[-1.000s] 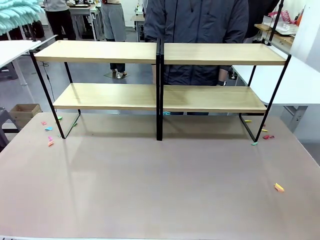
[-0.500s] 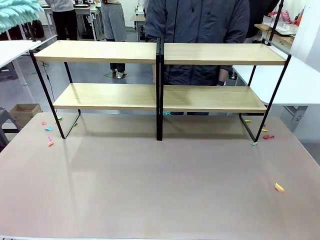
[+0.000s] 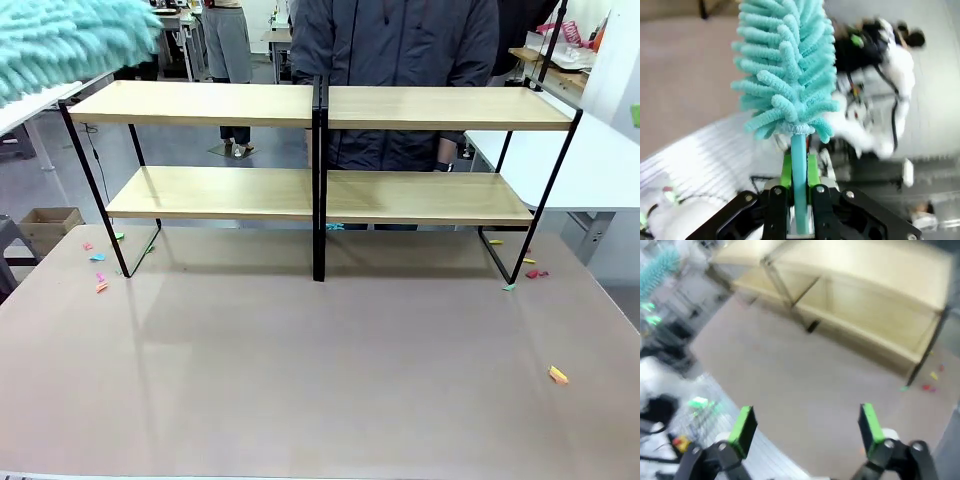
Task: Clean the shelves.
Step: Place the Duster on the table.
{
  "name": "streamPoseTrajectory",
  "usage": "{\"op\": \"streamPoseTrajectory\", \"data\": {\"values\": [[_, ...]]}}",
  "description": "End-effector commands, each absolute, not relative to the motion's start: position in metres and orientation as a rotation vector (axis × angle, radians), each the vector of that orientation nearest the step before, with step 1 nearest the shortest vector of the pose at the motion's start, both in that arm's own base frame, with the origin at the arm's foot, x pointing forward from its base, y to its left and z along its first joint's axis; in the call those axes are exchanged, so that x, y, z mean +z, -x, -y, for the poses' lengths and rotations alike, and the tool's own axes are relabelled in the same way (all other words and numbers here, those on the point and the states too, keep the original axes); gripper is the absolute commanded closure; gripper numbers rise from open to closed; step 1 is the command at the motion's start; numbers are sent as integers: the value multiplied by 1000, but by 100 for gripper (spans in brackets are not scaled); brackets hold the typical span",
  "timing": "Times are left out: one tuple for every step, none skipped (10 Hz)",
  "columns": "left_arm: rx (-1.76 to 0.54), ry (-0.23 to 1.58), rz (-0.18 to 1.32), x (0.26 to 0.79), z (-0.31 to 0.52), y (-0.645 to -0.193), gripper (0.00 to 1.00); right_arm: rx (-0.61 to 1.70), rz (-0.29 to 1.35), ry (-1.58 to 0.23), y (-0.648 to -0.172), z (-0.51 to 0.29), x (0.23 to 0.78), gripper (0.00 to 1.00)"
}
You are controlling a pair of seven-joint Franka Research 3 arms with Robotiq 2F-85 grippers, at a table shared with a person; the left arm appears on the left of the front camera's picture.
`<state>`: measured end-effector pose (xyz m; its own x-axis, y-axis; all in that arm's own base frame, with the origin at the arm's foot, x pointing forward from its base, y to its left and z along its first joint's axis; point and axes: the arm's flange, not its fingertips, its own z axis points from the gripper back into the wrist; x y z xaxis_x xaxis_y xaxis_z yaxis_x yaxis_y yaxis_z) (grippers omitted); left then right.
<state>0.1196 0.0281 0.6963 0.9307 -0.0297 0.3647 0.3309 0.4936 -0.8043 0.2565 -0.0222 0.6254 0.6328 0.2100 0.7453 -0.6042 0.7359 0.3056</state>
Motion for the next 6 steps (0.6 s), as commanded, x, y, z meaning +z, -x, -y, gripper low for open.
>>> {"op": "streamPoseTrajectory", "data": {"values": [[-543,1077,47,677,-56,-113,87,430,510,-720,-261,28,604,0],[-552,1005,-24,640,-49,-121,87,416,445,-760,-261,16,576,0],[-587,939,-87,603,-41,-134,87,415,343,-808,-259,4,545,0],[-604,907,-146,572,-35,-148,87,387,266,-830,-261,-2,516,0],[-604,879,-192,535,-32,-166,87,337,187,-849,-262,-4,480,0],[-541,969,-291,504,-36,-187,87,272,205,-795,-263,5,454,0]]}}
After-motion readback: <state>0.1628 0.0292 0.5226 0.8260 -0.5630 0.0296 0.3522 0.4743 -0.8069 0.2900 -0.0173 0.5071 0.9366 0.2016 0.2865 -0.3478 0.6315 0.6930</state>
